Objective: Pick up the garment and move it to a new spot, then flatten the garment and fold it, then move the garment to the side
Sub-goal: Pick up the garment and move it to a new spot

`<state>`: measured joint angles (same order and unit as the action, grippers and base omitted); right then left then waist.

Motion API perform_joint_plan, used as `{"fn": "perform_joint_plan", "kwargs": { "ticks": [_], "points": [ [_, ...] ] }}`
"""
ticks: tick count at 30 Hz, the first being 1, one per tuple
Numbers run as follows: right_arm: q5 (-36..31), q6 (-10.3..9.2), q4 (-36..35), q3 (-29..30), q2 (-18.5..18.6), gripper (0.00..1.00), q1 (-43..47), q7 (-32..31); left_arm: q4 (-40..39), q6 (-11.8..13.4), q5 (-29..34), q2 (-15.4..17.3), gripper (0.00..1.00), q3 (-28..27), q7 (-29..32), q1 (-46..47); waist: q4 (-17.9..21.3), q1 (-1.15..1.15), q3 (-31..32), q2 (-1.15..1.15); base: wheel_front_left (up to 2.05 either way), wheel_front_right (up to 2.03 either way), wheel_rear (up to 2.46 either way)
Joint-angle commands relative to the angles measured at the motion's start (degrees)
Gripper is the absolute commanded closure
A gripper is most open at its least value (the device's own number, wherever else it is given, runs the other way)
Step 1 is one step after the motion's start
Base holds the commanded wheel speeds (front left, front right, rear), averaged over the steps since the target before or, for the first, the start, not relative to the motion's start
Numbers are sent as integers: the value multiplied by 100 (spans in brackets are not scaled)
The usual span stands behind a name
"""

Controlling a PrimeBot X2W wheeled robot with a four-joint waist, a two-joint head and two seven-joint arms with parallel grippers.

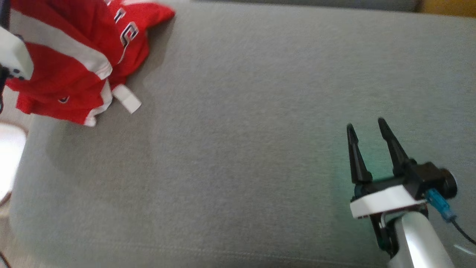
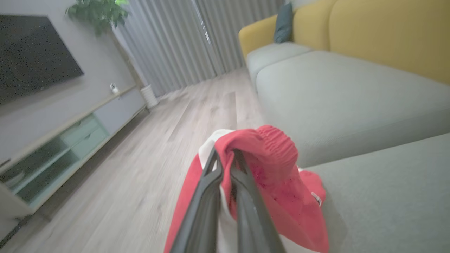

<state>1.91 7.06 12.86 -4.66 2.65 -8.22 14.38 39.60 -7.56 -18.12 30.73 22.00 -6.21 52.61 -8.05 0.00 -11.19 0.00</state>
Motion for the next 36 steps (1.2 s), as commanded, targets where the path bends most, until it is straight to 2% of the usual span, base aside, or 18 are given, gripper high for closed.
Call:
{"fn": "perform_joint_plan", "kwargs": {
  "ticks": [1,8,14,18,19,21,22,28,31,34,35,36],
  "points": [
    [74,43,-132,-79,22,0,69,62,-334,8,41,392,100,-56,-91,393,479,0,503,0,0,0,0],
    [187,43,-128,6,22,0,240,62,-1273,8,-278,528,100,776,-93,510,1235,0,831,0,0,0,0],
    [212,43,-215,-68,22,0,208,62,-1912,8,-727,297,100,1498,83,533,1875,0,550,0,0,0,0],
    [284,43,-276,-191,22,0,97,62,-1966,8,-972,-178,100,1902,90,520,2208,0,178,0,0,0,0],
    [336,43,-299,-271,22,0,25,62,-1801,8,-1057,-506,100,2051,13,492,2352,0,-12,0,0,0,0],
    [408,43,-318,-360,22,0,-49,62,-1514,10,-1105,-862,100,2165,-134,448,2486,0,-179,0,0,0,0],
    [408,43,-318,-360,22,0,-49,62,-1514,10,-1105,-862,100,2165,-134,448,2486,0,-179,0,0,0,0],
    [651,43,-360,-561,22,0,-216,62,-367,28,-1193,-1877,100,2425,-603,293,2805,0,-618,0,0,0,0],
    [739,43,-354,-590,22,0,-247,62,147,24,-1213,-2232,100,2530,-735,211,2883,0,-760,0,0,0,0],
    [790,43,-346,-576,22,0,-263,62,488,19,-1220,-2438,100,2608,-818,167,2883,0,-834,0,0,0,0],
    [798,43,-341,-564,22,0,-266,62,560,18,-1231,-2493,69,2618,-836,158,2866,0,-842,0,0,0,0],
    [803,43,-335,-545,22,0,-265,62,603,17,-1227,-2541,7,2631,-850,158,2836,0,-840,0,0,0,0]
  ]
}}
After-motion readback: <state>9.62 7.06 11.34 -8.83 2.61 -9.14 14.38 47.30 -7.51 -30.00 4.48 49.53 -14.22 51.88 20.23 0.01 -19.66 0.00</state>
